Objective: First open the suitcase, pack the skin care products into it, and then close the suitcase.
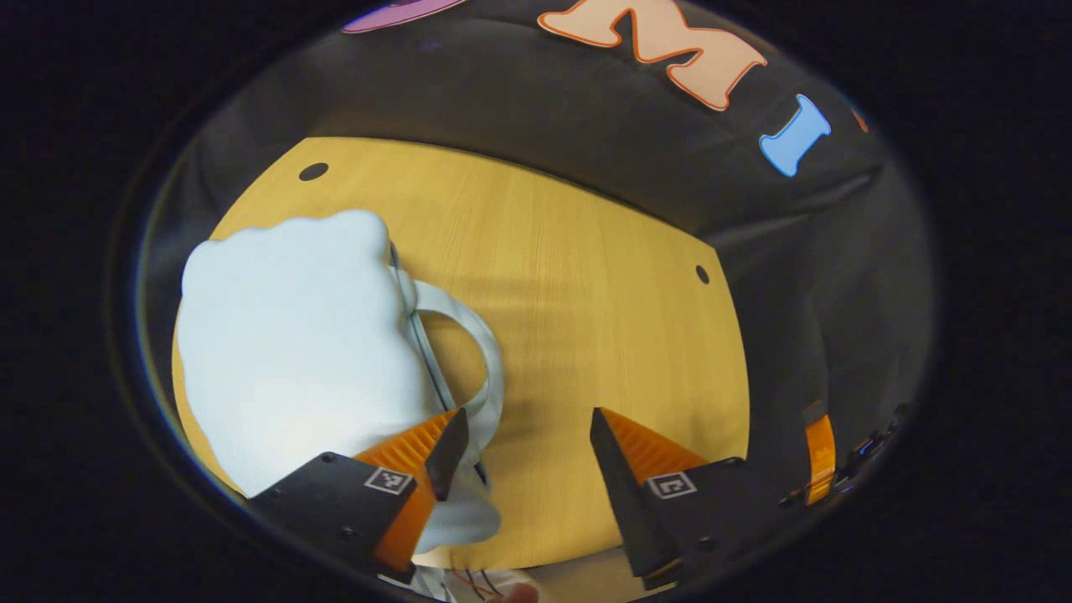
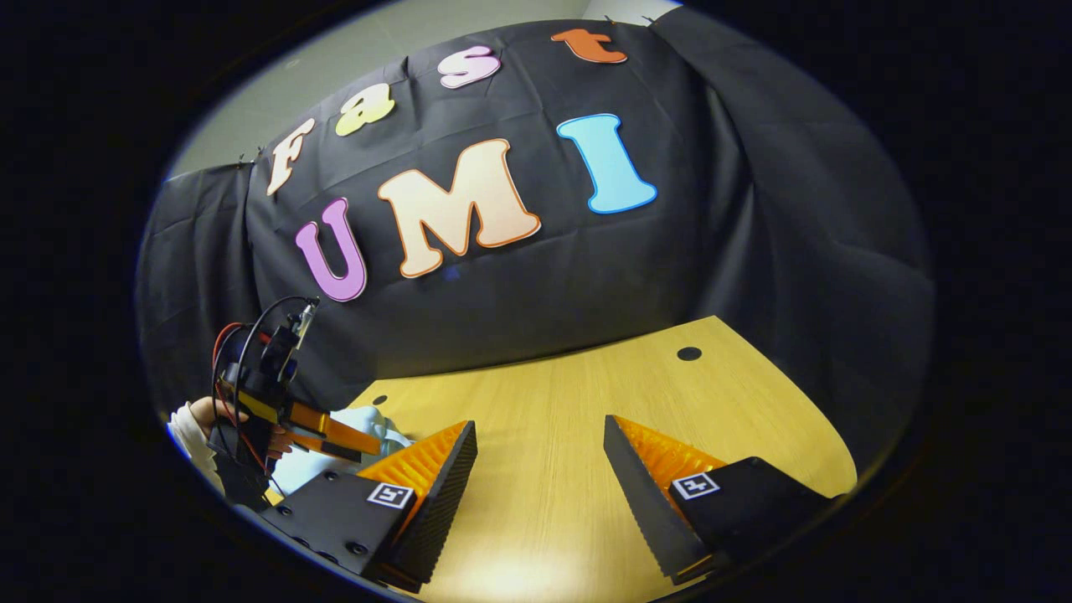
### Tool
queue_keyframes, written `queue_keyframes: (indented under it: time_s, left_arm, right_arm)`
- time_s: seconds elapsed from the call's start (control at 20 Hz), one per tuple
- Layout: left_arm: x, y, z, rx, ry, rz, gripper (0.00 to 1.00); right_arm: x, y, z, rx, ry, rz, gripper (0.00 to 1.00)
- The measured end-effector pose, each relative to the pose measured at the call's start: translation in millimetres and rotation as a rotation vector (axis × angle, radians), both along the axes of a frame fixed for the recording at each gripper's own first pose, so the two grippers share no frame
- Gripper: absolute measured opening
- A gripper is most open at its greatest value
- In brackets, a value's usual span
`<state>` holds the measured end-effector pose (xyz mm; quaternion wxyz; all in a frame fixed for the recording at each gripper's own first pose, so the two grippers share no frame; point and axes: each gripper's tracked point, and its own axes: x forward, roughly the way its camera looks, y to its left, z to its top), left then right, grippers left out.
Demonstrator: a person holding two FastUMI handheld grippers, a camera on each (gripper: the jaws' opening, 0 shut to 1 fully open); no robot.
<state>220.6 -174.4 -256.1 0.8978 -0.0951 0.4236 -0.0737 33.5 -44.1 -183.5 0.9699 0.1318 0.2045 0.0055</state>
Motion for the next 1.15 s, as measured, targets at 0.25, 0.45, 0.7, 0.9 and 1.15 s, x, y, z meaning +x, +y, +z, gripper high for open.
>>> queue_keyframes:
  time_s: [0.25, 0.45, 0.7, 0.9, 1.15]
  left_arm:
    - [-33, -4, 23, 0.081, -0.068, -0.003, 0.96]
    - [-68, -15, 34, 0.127, -0.108, -0.033, 0.97]
    - [-102, -38, 51, 0.09, -0.203, -0.038, 0.96]
    - [-115, -43, 49, 0.119, -0.219, -0.055, 0.96]
    - [-129, -47, 30, 0.143, -0.143, -0.113, 0.97]
  right_arm:
    - [-8, 17, 19, 0.032, -0.027, 0.031, 0.95]
    - [-18, 30, 39, 0.056, -0.058, 0.04, 0.95]
    - [-31, 37, 65, 0.128, -0.101, 0.013, 0.96]
    - [-38, 28, 75, 0.107, -0.107, -0.01, 0.95]
    - [-44, 12, 85, 0.078, -0.122, -0.059, 0.95]
